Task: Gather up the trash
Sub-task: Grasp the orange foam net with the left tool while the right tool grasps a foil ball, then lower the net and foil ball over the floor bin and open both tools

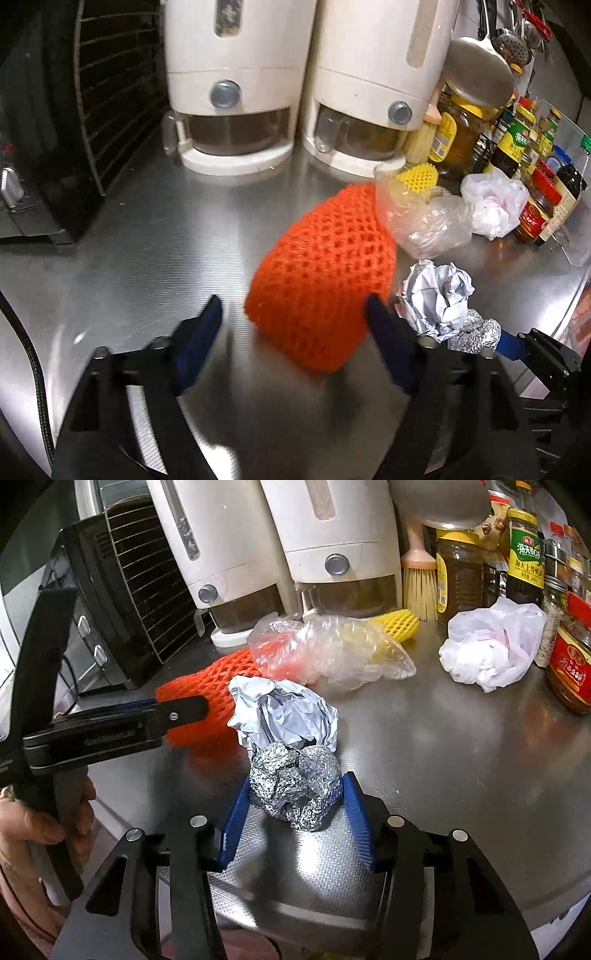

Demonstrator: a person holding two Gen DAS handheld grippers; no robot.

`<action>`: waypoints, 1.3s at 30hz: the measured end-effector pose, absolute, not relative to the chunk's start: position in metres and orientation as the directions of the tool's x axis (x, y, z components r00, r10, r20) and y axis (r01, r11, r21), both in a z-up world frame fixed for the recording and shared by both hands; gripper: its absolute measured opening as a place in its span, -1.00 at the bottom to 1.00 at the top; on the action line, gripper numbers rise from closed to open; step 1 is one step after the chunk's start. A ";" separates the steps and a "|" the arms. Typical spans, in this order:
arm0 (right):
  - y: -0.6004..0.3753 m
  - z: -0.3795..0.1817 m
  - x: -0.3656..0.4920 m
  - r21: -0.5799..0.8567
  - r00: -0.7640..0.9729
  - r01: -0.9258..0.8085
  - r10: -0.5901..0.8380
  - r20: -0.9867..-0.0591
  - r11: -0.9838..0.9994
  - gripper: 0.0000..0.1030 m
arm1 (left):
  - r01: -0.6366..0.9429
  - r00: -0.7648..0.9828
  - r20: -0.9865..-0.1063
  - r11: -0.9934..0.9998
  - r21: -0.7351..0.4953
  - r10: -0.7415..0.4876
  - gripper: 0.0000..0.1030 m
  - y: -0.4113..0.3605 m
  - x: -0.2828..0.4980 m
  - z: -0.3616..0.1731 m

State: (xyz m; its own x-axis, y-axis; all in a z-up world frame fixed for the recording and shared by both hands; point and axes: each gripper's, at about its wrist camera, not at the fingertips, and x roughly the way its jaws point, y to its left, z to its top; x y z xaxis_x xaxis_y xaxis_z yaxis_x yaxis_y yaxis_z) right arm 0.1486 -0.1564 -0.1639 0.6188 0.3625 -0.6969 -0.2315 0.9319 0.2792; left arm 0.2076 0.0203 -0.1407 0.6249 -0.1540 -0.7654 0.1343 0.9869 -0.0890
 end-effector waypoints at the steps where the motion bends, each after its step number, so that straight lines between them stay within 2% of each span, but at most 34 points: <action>1: -0.156 -0.163 0.148 0.277 0.619 -0.233 0.362 -0.697 0.932 -0.03 | 0.145 0.619 -0.769 0.986 -0.087 -0.159 0.13 0.018 0.209 -0.142; 3: -0.156 -0.162 0.147 0.271 0.621 -0.233 0.357 -0.698 0.934 -0.04 | 0.156 0.612 -0.774 0.984 -0.087 -0.165 -0.25 0.015 0.210 -0.143; 4: -0.157 -0.161 0.146 0.271 0.622 -0.233 0.357 -0.697 0.934 -0.05 | 0.158 0.616 -0.771 0.984 -0.081 -0.162 -0.36 0.013 0.210 -0.143; 5: -0.158 -0.160 0.145 0.272 0.622 -0.232 0.357 -0.697 0.934 -0.06 | 0.161 0.618 -0.769 0.984 -0.079 -0.163 -0.62 0.012 0.208 -0.142; 6: -0.159 -0.159 0.143 0.273 0.622 -0.232 0.358 -0.697 0.934 -0.06 | 0.162 0.615 -0.771 0.983 -0.082 -0.166 -0.78 0.012 0.207 -0.141; 16: -0.175 -0.136 0.112 0.269 0.652 -0.225 0.350 -0.673 0.937 -0.07 | 0.098 0.638 -0.762 0.994 -0.055 -0.105 -0.84 0.021 0.162 -0.124; 25: -0.180 -0.132 0.058 0.271 0.658 -0.221 0.349 -0.667 0.937 -0.07 | 0.055 0.663 -0.746 0.998 -0.033 -0.061 -0.85 0.027 0.086 -0.112; 39: -0.205 -0.160 -0.026 0.291 0.638 -0.178 0.335 -0.693 0.940 -0.07 | 0.141 0.652 -0.746 0.988 -0.059 -0.138 -0.85 -0.006 -0.046 -0.143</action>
